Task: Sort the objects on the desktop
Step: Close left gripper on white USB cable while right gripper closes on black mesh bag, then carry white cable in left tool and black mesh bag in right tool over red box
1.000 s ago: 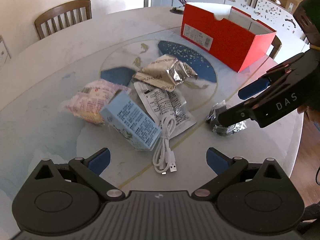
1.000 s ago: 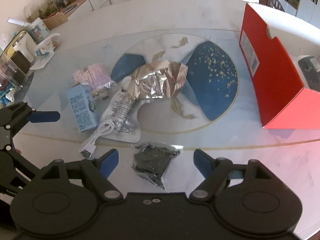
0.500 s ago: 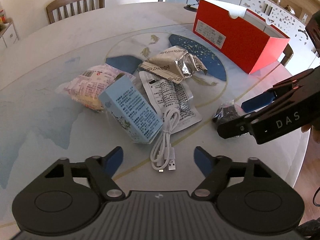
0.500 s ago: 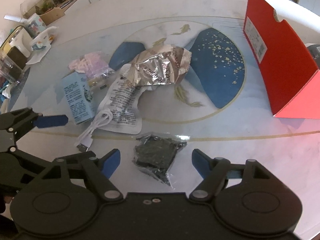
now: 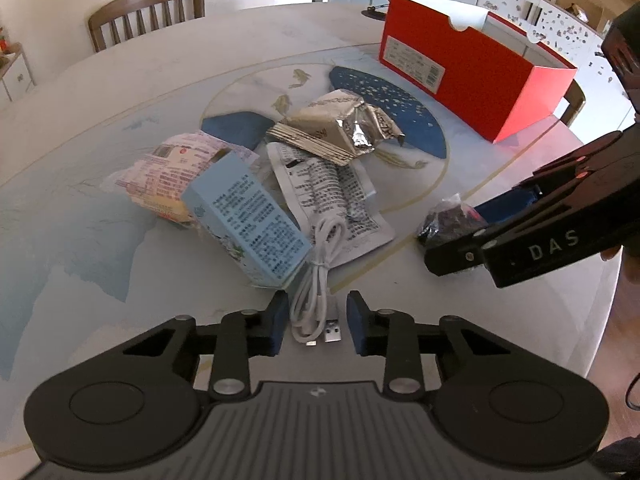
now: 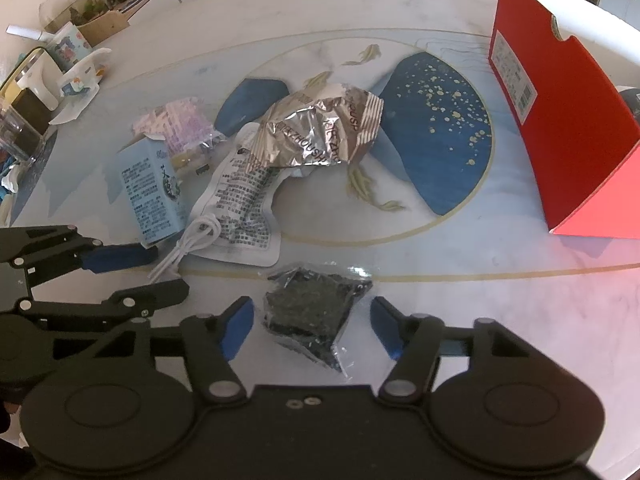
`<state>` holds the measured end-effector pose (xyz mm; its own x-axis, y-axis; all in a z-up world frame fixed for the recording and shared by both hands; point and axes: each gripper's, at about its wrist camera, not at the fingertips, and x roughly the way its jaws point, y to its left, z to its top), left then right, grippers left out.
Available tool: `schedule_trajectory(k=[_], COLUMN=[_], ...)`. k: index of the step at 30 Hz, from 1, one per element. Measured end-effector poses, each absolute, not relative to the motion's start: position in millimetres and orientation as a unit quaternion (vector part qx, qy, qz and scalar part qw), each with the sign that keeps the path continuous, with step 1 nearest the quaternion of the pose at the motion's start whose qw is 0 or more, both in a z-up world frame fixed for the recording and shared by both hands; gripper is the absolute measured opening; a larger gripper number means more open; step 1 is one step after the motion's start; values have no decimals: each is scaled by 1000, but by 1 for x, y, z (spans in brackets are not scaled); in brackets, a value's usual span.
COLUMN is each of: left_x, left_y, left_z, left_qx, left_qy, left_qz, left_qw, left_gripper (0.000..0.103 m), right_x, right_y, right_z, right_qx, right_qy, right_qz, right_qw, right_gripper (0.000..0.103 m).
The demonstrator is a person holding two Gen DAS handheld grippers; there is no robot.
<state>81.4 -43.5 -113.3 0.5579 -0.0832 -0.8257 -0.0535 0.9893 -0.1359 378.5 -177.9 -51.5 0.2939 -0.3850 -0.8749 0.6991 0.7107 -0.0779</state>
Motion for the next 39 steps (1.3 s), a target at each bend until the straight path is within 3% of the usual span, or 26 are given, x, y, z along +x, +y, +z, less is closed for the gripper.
schedule_trajectory(k=[14,39], left_x=[80,70], left_y=[-43,-55], left_z=[-113,-85], left_qx=[-76,-89], left_qy=[473,453], left_qz=[-11,-33], left_qw=[878,886], left_gripper=[20,17], right_x=[369,340], right_y=[-177,-163], right_z=[-45,-10], right_qx=[160,133], right_qy=[477,460], right_qz=[-351,-353], right_qw=[790,804], right_gripper=[38,36])
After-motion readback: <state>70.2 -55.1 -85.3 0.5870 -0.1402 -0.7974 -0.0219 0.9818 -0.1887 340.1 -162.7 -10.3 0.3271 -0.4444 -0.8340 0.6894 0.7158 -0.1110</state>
